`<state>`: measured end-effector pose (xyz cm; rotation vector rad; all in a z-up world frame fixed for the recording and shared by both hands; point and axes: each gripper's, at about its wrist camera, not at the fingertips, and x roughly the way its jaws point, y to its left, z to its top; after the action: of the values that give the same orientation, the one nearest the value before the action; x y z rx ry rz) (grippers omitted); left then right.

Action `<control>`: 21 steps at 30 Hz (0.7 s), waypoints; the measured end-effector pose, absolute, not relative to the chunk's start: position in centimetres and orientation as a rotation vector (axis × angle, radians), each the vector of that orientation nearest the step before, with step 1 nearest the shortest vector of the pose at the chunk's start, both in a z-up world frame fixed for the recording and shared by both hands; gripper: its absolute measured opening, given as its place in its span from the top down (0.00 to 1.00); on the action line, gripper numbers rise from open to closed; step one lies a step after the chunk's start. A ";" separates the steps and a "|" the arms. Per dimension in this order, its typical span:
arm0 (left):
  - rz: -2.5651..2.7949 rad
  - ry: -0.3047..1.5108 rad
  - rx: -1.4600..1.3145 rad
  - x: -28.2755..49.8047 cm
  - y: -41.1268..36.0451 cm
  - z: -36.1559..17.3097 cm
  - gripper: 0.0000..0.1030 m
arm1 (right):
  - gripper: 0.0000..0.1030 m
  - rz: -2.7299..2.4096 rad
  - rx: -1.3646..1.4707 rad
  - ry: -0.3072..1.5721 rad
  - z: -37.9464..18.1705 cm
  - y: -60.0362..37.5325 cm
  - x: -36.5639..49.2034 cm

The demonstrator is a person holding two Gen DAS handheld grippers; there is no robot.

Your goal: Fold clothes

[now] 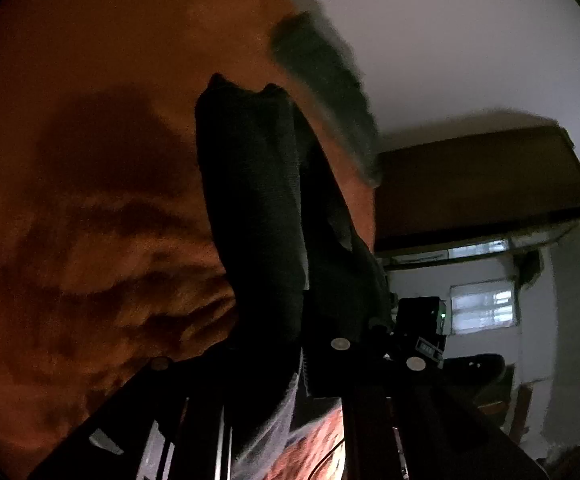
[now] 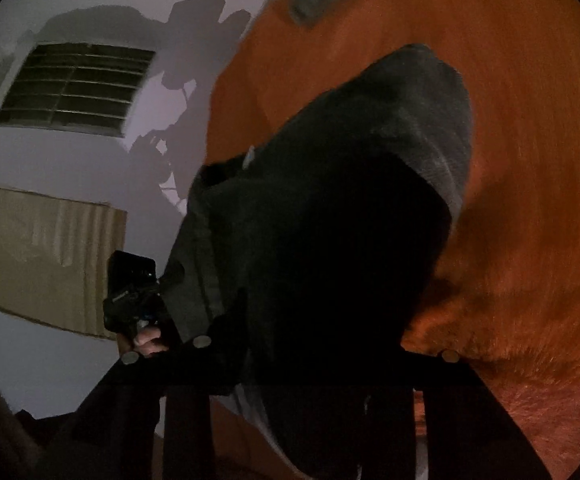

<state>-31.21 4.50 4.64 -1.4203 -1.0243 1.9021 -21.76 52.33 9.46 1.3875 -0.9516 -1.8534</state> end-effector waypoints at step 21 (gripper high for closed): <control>1.963 -1.070 -1.291 -49.4 16.4 22.6 0.89 | 0.68 -2.040 1.165 -0.997 31.5 65.8 -37.0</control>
<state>-49.36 16.42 22.64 -1.2911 -1.0702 1.9635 -36.96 65.75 31.48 1.1650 -0.9971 -2.0396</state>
